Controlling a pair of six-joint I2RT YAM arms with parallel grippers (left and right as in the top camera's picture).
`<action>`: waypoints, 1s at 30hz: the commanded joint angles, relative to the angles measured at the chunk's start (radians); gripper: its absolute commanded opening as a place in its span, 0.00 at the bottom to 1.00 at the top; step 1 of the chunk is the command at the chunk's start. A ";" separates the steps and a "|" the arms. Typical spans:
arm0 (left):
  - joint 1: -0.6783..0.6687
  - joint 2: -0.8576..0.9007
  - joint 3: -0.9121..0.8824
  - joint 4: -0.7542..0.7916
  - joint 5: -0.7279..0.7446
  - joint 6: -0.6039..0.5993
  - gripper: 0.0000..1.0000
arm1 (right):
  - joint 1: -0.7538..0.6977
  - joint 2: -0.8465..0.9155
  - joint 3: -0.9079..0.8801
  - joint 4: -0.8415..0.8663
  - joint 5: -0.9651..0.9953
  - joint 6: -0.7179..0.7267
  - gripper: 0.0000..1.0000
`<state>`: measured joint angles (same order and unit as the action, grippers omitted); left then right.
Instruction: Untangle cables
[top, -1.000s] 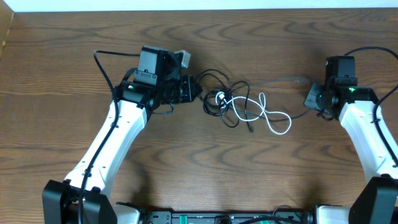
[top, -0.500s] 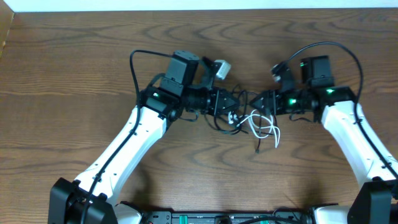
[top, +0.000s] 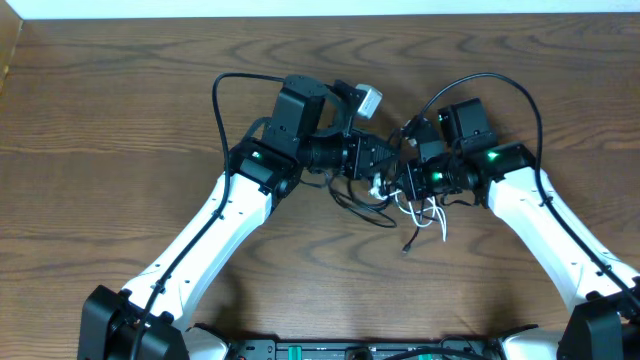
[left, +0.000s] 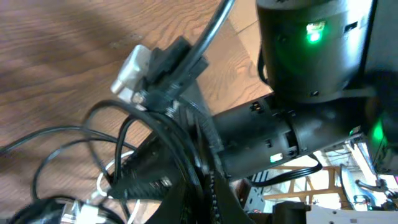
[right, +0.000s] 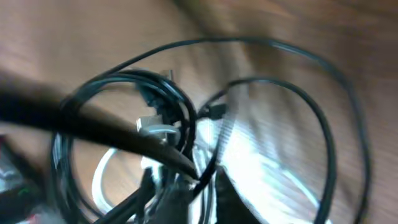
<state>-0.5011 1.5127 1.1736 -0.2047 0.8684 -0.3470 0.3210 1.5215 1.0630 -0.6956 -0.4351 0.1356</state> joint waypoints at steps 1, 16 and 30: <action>0.000 -0.010 0.005 0.017 0.044 -0.011 0.07 | 0.014 0.005 -0.006 -0.003 0.176 0.129 0.01; 0.000 -0.007 0.000 -0.431 -0.503 0.081 0.08 | -0.107 0.004 -0.005 0.000 0.560 0.318 0.01; 0.008 -0.005 -0.001 -0.247 -0.249 0.060 0.08 | -0.291 0.003 -0.005 0.050 -0.116 0.001 0.11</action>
<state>-0.4953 1.5127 1.1667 -0.5121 0.4377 -0.2871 0.0166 1.5215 1.0592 -0.6464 -0.1623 0.3244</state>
